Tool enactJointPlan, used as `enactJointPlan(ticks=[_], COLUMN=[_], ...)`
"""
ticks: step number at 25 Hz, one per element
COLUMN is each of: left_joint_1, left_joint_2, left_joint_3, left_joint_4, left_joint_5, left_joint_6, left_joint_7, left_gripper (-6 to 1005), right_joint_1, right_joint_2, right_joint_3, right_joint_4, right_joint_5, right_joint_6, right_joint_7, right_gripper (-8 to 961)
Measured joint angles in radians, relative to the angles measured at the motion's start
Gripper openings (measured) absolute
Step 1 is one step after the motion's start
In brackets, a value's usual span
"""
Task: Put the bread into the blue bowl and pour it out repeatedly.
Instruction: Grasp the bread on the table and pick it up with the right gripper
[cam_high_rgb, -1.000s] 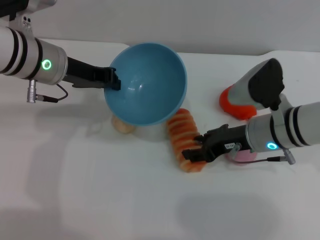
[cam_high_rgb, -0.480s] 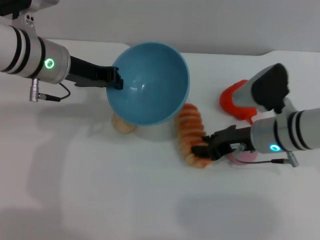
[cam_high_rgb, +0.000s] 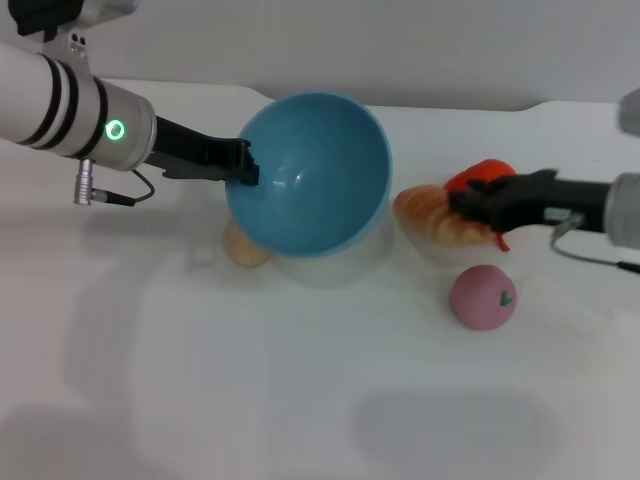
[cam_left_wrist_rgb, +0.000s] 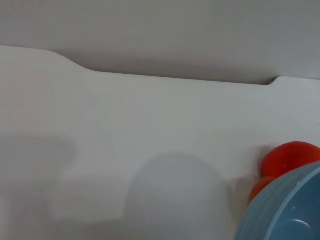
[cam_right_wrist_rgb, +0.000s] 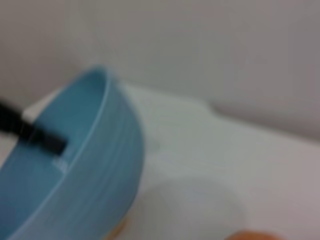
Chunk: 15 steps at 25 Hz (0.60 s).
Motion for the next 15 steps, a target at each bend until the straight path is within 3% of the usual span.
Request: enactJointPlan(ticks=[8, 15], left_joint_1=[-0.050, -0.056], left_joint_2=[0.001, 0.000], left_joint_3=[0.038, 0.042], left_joint_4=[-0.079, -0.077], left_joint_5=[0.000, -0.001], left_joint_6=[-0.001, -0.001], left_joint_7=[0.003, -0.004], left_gripper=[19, 19], right_joint_1=[-0.046, -0.017], right_joint_2=[0.004, 0.001], right_joint_3=[0.157, 0.154], right_joint_4=[-0.129, -0.051], right_joint_5=[0.005, -0.001], right_joint_6=[-0.082, -0.079], right_joint_7=[-0.112, -0.115], right_gripper=[203, -1])
